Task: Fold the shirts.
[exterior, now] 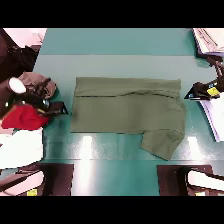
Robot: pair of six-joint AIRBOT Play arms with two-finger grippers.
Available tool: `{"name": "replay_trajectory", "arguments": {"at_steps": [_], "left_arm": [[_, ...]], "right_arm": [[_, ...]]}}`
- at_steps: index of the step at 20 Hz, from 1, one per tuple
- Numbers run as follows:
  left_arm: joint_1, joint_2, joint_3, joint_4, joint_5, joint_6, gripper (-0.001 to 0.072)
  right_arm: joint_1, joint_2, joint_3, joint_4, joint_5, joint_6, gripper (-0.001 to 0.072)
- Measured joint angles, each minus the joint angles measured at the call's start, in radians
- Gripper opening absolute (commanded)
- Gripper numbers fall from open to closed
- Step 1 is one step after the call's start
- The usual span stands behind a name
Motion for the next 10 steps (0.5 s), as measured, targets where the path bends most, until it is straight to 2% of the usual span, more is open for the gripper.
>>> {"name": "replay_trajectory", "arguments": {"at_steps": [5, 10], "left_arm": [[0.01, 0.078, -0.248, -0.182, 0.059, 0.055, 0.0704], [0.012, 0.094, -0.314, -0.251, 0.096, 0.07, 0.07]], "right_arm": [[0.035, 0.016, 0.0, 0.002, 0.006, -0.011, 0.0363], [0.047, 0.019, 0.0, 0.017, 0.01, -0.014, 0.0364]]}}
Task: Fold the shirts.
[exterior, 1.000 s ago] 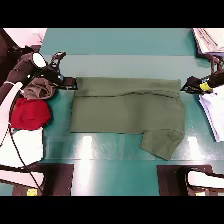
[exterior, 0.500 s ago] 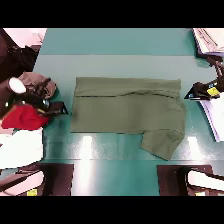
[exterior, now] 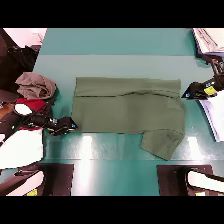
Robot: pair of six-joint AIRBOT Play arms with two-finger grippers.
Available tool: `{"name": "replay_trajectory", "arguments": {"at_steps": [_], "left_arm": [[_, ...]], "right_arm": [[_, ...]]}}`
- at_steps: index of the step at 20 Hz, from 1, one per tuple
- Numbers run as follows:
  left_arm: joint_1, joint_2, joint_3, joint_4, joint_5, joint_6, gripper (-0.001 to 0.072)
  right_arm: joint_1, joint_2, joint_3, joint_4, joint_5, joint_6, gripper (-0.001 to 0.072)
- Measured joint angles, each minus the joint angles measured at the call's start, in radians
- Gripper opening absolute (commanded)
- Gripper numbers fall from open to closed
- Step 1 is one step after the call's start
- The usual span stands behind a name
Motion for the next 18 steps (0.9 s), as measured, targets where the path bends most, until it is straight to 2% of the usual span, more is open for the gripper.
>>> {"name": "replay_trajectory", "arguments": {"at_steps": [2, 4, 5, 6, 8, 11, 14, 15, 16, 17, 18], "left_arm": [[0.0, 0.002, -0.011, -0.008, 0.027, 0.003, 0.034], [0.0, 0.0, -0.017, -0.003, 0.057, 0.008, 0.0164], [0.0, 0.001, -0.017, -0.014, 0.069, 0.007, 0.0028], [0.0, 0.001, -0.017, -0.018, 0.071, 0.008, 0.0023], [0.0, 0.002, -0.012, -0.027, 0.071, 0.015, 0.0023], [0.0, 0.003, 0.018, -0.034, 0.061, 0.032, 0.0022], [0.0, 0.011, 0.054, -0.034, 0.039, 0.048, 0.0022], [-0.001, 0.015, 0.063, -0.034, 0.035, 0.051, 0.0022], [-0.001, 0.018, 0.069, -0.033, 0.032, 0.053, 0.0023], [-0.001, 0.019, 0.074, -0.033, 0.03, 0.055, 0.0023], [-0.001, 0.021, 0.078, -0.033, 0.028, 0.057, 0.0023]], "right_arm": [[0.002, 0.0, 0.0, 0.004, 0.0, 0.0, 0.0363], [0.002, 0.0, 0.0, 0.005, 0.0, -0.001, 0.0363], [0.002, 0.0, 0.0, 0.006, 0.002, -0.001, 0.0363], [0.002, 0.0, 0.0, 0.006, 0.003, -0.001, 0.0363], [-0.005, 0.0, 0.0, 0.005, 0.014, -0.002, 0.0308], [-0.036, 0.007, -0.009, 0.003, 0.056, -0.002, 0.0308], [-0.103, 0.061, -0.11, 0.001, 0.063, -0.002, 0.0325], [-0.134, 0.091, -0.172, 0.001, 0.057, 0.0, 0.0424], [-0.165, 0.121, -0.239, 0.0, 0.047, 0.004, 0.0583], [-0.2, 0.155, -0.316, -0.001, 0.043, 0.007, 0.0598], [-0.231, 0.186, -0.389, 0.0, 0.04, 0.01, 0.0581]]}}
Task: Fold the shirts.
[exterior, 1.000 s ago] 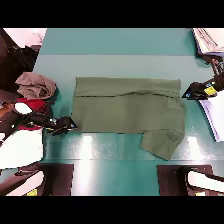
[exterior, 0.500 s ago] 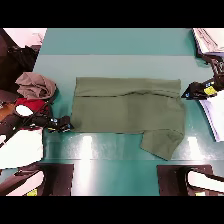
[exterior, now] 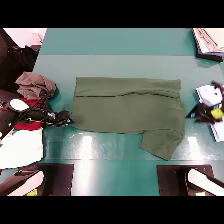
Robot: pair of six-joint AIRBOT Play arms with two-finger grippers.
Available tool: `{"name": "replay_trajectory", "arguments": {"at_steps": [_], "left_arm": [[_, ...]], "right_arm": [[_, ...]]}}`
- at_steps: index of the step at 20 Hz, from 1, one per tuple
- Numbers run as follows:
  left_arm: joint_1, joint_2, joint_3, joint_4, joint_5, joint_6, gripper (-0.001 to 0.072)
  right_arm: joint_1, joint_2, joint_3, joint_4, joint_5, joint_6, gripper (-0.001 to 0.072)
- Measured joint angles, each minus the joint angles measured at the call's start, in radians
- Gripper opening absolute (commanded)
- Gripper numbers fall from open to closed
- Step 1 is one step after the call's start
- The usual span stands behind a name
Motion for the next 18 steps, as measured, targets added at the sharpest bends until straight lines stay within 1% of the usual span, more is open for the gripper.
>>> {"name": "replay_trajectory", "arguments": {"at_steps": [2, 5, 6, 8, 9, 10, 12, 14, 18], "left_arm": [[0.0, 0.002, 0.004, 0.0, -0.001, 0.002, 0.0023], [0.0, 0.003, 0.007, 0.0, -0.003, 0.008, 0.0023], [0.0, 0.003, 0.007, 0.001, -0.004, 0.009, 0.0023], [0.0, 0.003, 0.008, 0.0, -0.005, 0.011, 0.0023], [0.0, 0.003, 0.008, 0.0, -0.006, 0.013, 0.0023], [0.0, 0.003, 0.008, 0.0, -0.009, 0.016, 0.0022], [0.0, 0.003, 0.008, 0.001, -0.029, 0.026, 0.0021], [0.0, 0.011, 0.008, 0.016, -0.061, 0.035, 0.0021], [0.0, 0.091, -0.005, 0.113, -0.151, 0.023, 0.0022]], "right_arm": [[-0.058, 0.064, -0.145, 0.006, -0.006, 0.014, 0.0503], [-0.101, 0.144, -0.316, 0.043, -0.026, 0.024, 0.0499], [-0.101, 0.161, -0.356, 0.055, -0.039, 0.025, 0.0484], [-0.083, 0.188, -0.421, 0.077, -0.072, 0.029, 0.0291], [-0.069, 0.195, -0.439, 0.087, -0.09, 0.03, 0.0175], [-0.052, 0.201, -0.45, 0.091, -0.107, 0.031, 0.0027], [-0.016, 0.208, -0.451, 0.097, -0.127, 0.031, 0.0024], [0.018, 0.212, -0.428, 0.097, -0.118, 0.015, 0.0024], [0.09, 0.257, -0.376, 0.01, -0.023, 0.001, 0.0024]]}}
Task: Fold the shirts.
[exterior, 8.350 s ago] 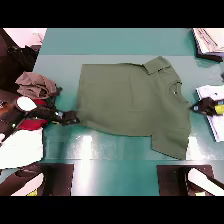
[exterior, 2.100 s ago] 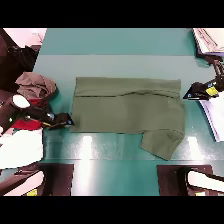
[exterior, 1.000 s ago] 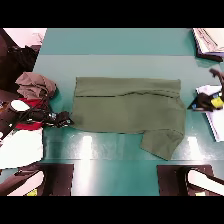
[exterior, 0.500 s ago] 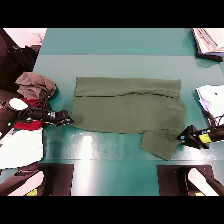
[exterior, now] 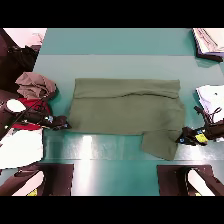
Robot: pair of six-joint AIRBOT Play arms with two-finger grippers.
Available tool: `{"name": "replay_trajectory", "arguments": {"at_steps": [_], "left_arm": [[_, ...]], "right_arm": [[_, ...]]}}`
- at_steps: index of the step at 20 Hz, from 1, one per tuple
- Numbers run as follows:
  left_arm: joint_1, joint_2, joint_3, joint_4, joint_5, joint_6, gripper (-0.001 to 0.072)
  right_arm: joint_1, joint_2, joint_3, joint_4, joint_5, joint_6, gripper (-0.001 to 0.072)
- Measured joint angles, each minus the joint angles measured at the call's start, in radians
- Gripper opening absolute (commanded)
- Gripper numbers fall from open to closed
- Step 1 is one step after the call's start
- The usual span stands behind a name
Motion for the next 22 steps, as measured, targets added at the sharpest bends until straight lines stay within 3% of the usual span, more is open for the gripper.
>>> {"name": "replay_trajectory", "arguments": {"at_steps": [5, 9, 16, 22], "left_arm": [[0.0, 0.158, -0.021, 0.069, -0.13, -0.064, 0.0022], [0.0, 0.198, 0.021, 0.024, -0.099, -0.106, 0.0022], [0.0, 0.012, 0.183, -0.01, 0.102, -0.126, 0.0022], [0.0, -0.247, 0.36, -0.037, 0.207, -0.128, 0.0022]], "right_arm": [[0.042, 0.185, 0.019, -0.132, 0.05, 0.024, 0.0022], [0.045, 0.249, 0.059, -0.092, -0.009, 0.032, 0.0022], [0.145, -0.073, 0.304, -0.021, -0.187, 0.035, 0.0023], [0.188, -0.372, 0.565, -0.005, -0.242, 0.039, 0.0022]]}}
